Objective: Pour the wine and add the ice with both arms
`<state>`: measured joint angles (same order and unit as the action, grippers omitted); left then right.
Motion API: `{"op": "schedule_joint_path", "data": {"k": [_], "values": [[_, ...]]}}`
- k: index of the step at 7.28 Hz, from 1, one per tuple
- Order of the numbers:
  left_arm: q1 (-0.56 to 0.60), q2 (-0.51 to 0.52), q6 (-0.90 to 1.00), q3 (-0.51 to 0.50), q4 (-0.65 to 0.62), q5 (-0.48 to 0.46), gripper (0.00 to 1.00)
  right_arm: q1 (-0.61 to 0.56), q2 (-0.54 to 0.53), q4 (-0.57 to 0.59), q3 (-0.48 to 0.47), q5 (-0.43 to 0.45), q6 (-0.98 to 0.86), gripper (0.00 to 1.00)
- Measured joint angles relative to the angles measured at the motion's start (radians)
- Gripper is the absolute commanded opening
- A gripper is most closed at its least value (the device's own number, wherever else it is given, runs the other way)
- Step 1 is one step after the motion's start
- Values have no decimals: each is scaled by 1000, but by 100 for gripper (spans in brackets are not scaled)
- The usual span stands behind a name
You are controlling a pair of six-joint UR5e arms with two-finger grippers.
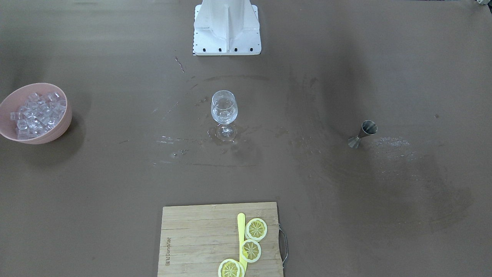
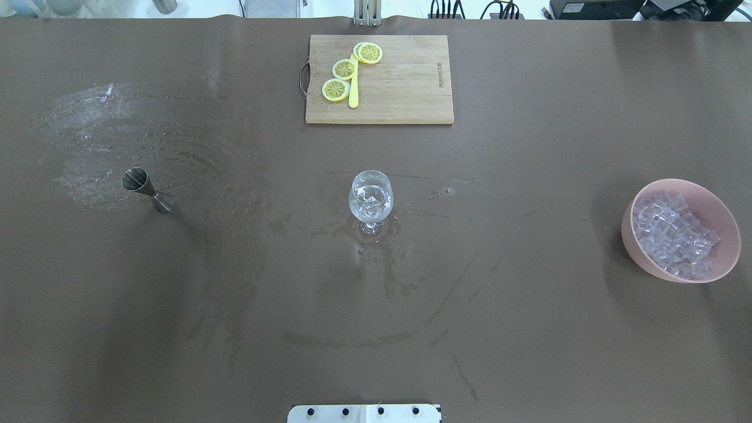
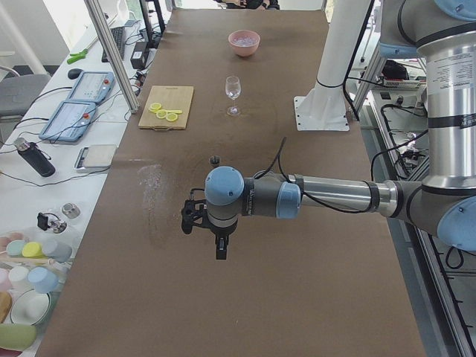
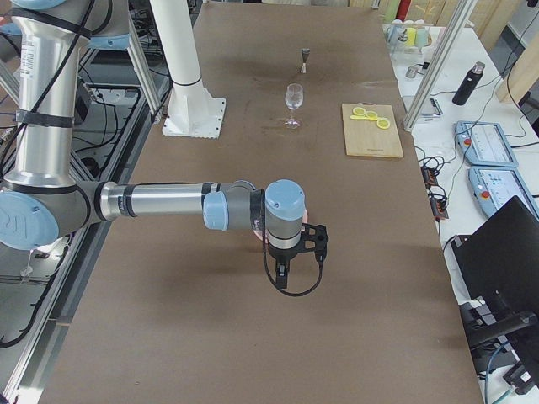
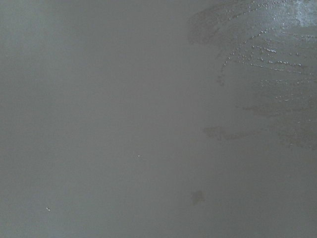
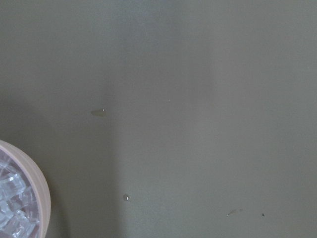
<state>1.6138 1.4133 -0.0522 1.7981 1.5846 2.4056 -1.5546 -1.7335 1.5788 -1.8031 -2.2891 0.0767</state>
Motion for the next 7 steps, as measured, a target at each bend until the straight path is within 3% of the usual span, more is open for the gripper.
{"op": "schedule_joint_path", "data": {"k": [7], "values": [[0,-2,0,0,2,1,98,1,2,1,-13,-3,0,100]]}}
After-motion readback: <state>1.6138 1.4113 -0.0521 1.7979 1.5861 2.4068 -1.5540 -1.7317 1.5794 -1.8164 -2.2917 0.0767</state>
